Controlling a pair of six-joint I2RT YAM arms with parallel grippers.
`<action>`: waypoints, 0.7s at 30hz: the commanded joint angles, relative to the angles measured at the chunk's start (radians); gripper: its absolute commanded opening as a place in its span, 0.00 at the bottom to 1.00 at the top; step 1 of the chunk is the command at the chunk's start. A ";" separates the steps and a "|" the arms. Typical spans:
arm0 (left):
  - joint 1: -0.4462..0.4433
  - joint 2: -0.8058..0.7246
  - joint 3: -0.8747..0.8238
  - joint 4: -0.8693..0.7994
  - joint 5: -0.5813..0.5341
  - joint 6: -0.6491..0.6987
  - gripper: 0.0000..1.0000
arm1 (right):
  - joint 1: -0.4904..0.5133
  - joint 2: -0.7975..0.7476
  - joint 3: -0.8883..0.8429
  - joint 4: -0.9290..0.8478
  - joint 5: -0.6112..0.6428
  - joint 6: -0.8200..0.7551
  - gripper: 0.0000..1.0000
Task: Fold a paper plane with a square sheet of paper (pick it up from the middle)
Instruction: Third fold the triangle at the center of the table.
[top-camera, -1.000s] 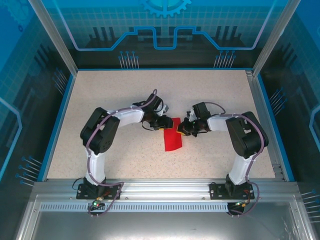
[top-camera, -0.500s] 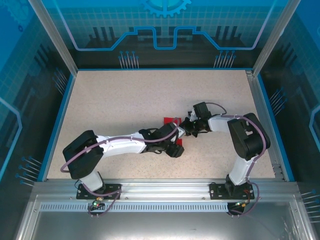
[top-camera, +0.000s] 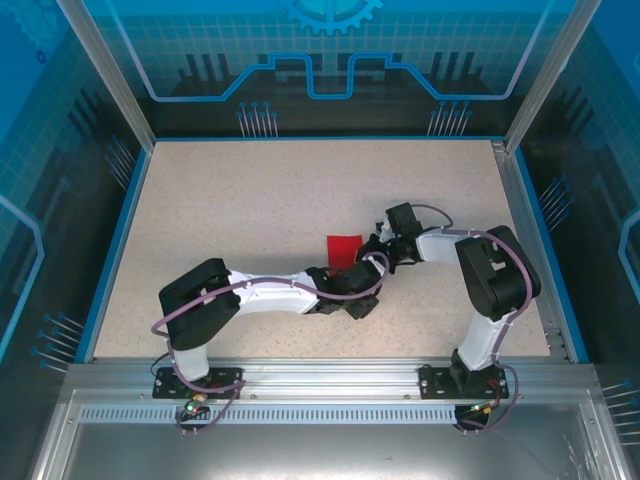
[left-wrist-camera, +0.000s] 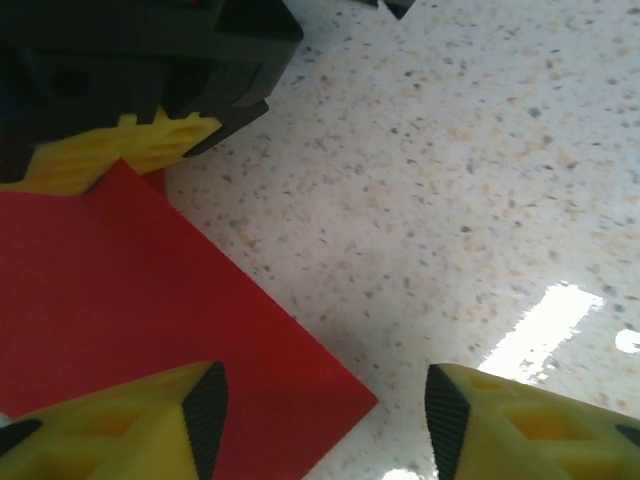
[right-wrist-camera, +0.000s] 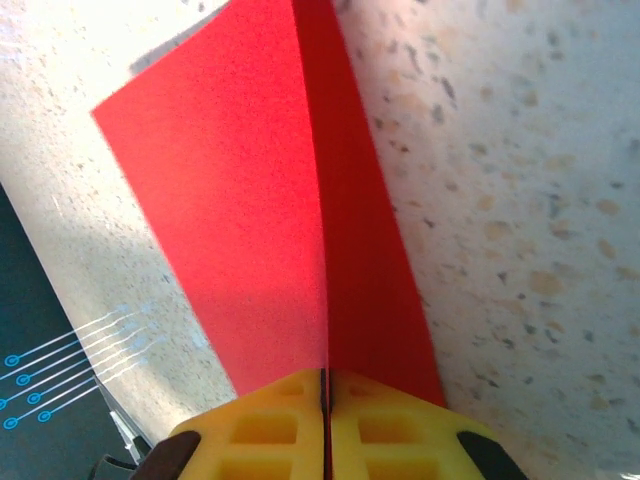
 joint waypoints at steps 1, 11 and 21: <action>-0.004 0.012 0.023 -0.014 -0.107 0.018 0.51 | -0.002 -0.006 0.027 -0.036 0.003 -0.013 0.08; 0.003 -0.021 0.010 -0.015 -0.105 0.006 0.08 | -0.007 -0.004 0.051 -0.080 0.010 -0.043 0.08; 0.135 -0.080 -0.031 -0.006 0.186 -0.066 0.00 | -0.028 -0.042 0.047 -0.113 0.034 -0.080 0.20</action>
